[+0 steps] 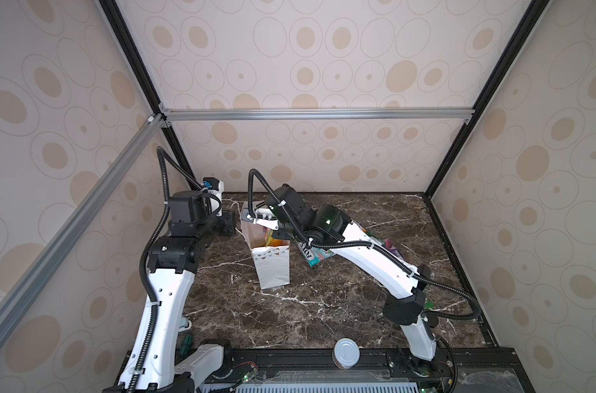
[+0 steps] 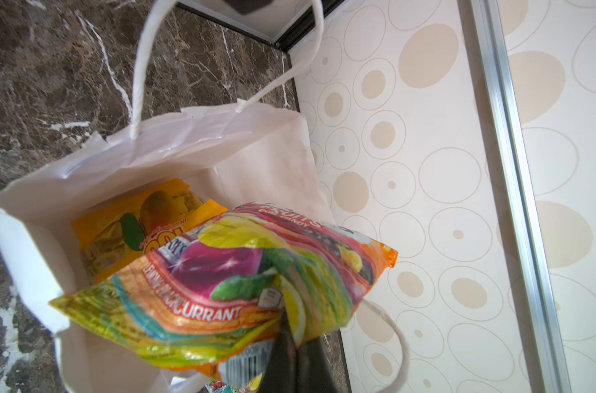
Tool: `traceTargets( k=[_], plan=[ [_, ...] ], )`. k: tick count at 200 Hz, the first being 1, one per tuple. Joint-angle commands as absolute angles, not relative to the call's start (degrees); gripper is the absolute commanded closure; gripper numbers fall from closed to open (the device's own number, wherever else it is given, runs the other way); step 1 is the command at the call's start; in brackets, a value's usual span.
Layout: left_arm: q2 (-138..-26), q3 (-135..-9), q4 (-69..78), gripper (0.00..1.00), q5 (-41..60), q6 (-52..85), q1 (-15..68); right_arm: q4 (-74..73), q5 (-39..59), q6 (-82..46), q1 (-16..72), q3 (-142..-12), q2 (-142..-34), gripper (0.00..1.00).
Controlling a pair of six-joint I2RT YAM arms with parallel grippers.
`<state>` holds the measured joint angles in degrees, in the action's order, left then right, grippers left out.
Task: Place the snacks into the paper bag
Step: 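Lower the Fox's Fruits packet into the bag and open the right gripper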
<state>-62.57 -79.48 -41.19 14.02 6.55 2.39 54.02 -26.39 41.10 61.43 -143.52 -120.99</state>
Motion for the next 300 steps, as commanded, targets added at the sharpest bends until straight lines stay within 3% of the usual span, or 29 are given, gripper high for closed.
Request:
traceTargets(
  k=[1,61,266,300],
  plan=[
    [-61.6,-79.7,-40.2,1.0,14.6,5.1,2.7,51.9,-30.6,43.5,61.9,-143.1,-121.2,1.0],
    [-61.8,-79.7,-40.1,1.0,14.7,5.1,2.7,48.9,-33.5,44.0,62.1,-148.1,-123.9,1.0],
    [-61.3,-79.7,-40.1,1.0,14.7,5.1,2.7,50.3,-40.6,42.7,63.7,-139.3,-123.0,1.0],
    [-61.1,-79.8,-40.2,1.0,14.5,5.0,2.7,51.0,-40.1,42.1,63.8,-140.1,-123.0,0.88]
  ],
)
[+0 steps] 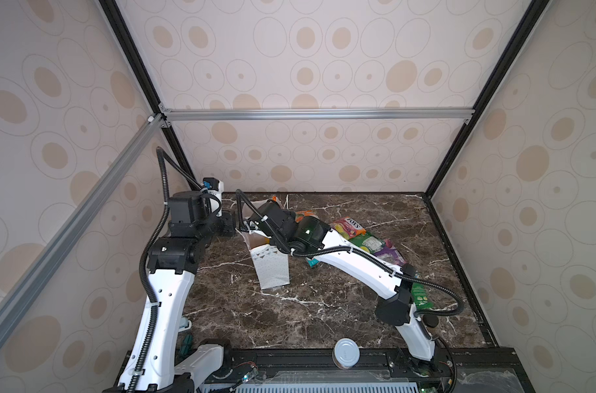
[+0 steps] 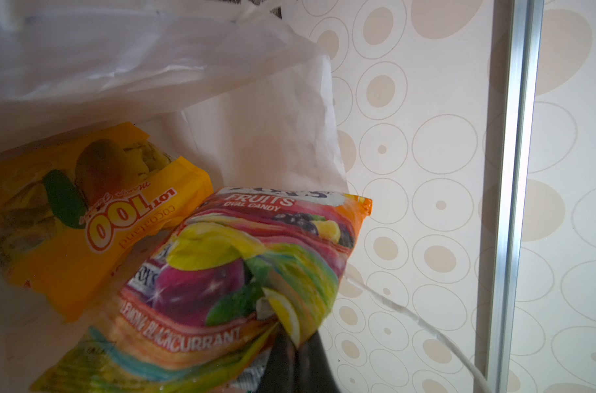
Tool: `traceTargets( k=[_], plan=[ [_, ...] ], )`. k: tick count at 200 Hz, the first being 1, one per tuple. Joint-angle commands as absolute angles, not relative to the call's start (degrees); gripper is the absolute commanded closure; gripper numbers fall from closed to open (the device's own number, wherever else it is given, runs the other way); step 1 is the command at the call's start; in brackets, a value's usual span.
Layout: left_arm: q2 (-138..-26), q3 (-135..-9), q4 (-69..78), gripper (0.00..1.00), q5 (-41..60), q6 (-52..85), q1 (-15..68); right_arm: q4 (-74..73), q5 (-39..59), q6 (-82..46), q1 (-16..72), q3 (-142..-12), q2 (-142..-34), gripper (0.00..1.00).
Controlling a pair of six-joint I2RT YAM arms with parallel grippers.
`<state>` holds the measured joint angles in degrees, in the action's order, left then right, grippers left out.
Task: Place the snacks into the paper bag
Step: 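Lower the Fox's Fruits packet into the bag and open the right gripper, then raise the right gripper out of the bag and move it over the green packet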
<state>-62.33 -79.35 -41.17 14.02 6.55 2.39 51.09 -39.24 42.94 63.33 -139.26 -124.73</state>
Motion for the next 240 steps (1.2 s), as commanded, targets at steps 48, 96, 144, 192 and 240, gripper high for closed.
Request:
traceTargets(
  k=[48,96,144,192,240],
  plan=[
    [-61.1,-80.0,-40.3,1.0,14.5,5.1,2.7,52.9,-37.4,39.7,63.8,-142.3,-122.9,0.85],
    [-61.3,-80.0,-40.2,1.0,14.7,5.1,2.7,55.7,-28.9,33.2,64.1,-147.3,-121.2,0.81],
    [-61.3,-80.0,-40.3,1.0,14.5,5.0,2.7,56.8,-17.7,22.3,64.0,-147.1,-114.8,0.77],
    [-61.4,-80.5,-40.7,1.0,15.1,5.2,2.7,53.9,-16.0,15.6,64.0,-136.6,-104.9,0.77],
    [-61.6,-80.9,-41.5,1.0,15.6,5.4,2.7,46.3,-16.7,9.5,63.9,-117.1,-90.6,0.76]
  ],
)
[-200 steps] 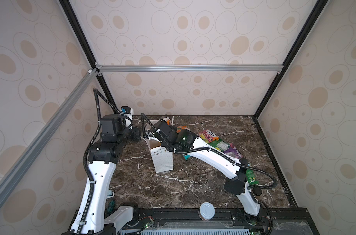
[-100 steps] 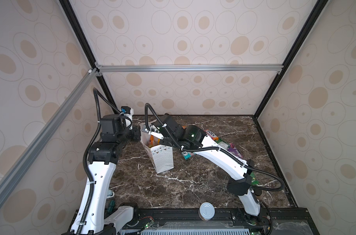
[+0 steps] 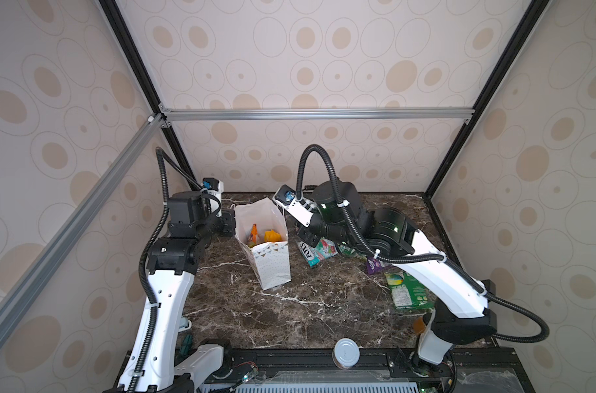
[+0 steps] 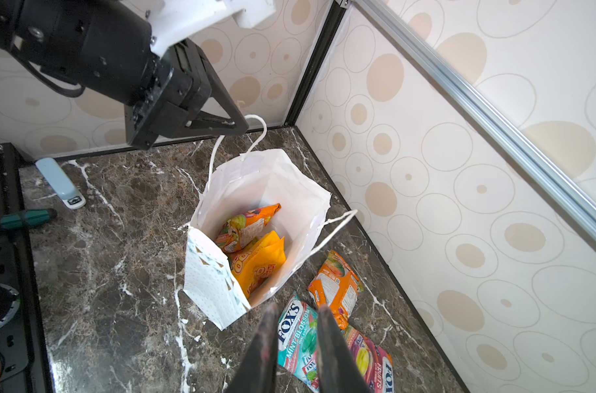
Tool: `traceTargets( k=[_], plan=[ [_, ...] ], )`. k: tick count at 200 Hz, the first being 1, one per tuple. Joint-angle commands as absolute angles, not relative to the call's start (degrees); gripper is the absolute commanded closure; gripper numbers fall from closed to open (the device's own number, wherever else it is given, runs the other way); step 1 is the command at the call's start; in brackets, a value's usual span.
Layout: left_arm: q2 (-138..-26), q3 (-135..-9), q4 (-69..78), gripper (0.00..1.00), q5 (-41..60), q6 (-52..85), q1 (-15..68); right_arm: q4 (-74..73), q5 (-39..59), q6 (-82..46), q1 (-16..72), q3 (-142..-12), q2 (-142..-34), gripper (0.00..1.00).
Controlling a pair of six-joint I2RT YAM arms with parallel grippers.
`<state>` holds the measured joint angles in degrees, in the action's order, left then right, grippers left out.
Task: Place the snacks into the paper bag
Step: 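Raise the right gripper out of the bag and move it over the green packet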
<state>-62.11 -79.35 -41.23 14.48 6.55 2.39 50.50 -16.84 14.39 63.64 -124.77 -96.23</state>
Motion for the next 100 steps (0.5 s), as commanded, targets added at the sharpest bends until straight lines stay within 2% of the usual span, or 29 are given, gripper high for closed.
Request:
traceTargets(
  k=[1,61,100],
  plan=[
    [-61.6,-80.9,-41.6,1.0,15.6,5.4,2.7,46.1,-16.7,9.4,63.9,-116.7,-90.2,0.75],
    [-60.8,-81.0,-42.7,1.0,14.5,4.8,2.7,41.8,-23.4,-0.5,62.9,-90.0,-67.8,0.73],
    [-59.6,-77.4,-39.4,1.0,18.1,4.5,2.7,43.5,-25.3,-5.3,62.6,-81.3,-59.3,0.71]
  ],
)
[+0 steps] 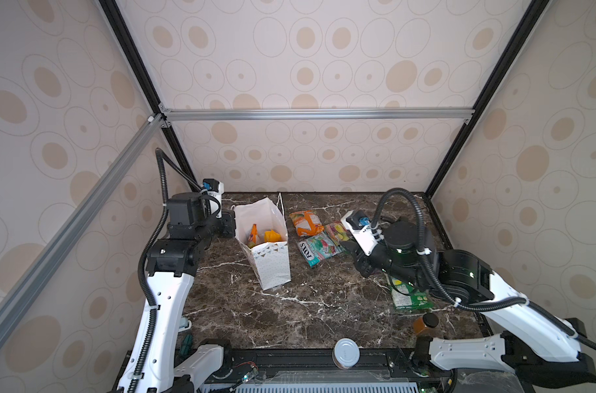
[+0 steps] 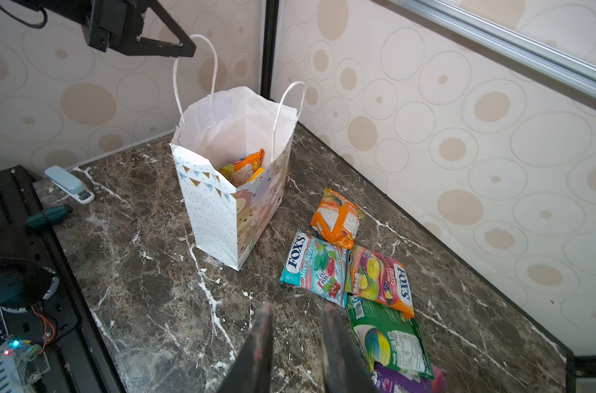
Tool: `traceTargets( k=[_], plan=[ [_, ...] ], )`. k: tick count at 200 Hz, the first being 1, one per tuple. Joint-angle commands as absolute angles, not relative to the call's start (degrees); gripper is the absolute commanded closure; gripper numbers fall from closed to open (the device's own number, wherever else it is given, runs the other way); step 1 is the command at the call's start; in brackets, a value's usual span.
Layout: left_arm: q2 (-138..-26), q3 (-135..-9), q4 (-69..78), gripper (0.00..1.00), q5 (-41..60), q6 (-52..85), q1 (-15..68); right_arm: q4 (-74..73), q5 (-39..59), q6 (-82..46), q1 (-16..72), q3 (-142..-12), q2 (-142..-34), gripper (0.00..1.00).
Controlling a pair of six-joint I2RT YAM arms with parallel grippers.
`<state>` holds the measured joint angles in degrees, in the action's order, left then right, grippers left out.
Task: Place the snacks into the paper bag
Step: 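Raise the right gripper out of the bag and move it over the green packet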
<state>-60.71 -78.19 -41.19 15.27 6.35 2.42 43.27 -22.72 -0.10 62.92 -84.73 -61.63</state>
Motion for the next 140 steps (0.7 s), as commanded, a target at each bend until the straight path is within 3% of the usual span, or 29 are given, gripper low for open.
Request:
traceTargets(
  k=[1,100,140],
  plan=[
    [-59.6,-77.4,-39.4,1.0,18.2,4.5,2.7,43.7,-25.3,-5.4,62.6,-81.3,-59.3,0.71],
    [-61.3,-79.2,-42.4,1.0,16.5,5.1,2.7,61.6,-32.7,-22.4,60.3,-77.9,-58.4,0.68],
    [-61.1,-79.2,-43.5,1.0,16.7,5.4,2.7,65.4,-29.4,-27.2,54.1,-76.3,-60.9,0.67]
  ],
)
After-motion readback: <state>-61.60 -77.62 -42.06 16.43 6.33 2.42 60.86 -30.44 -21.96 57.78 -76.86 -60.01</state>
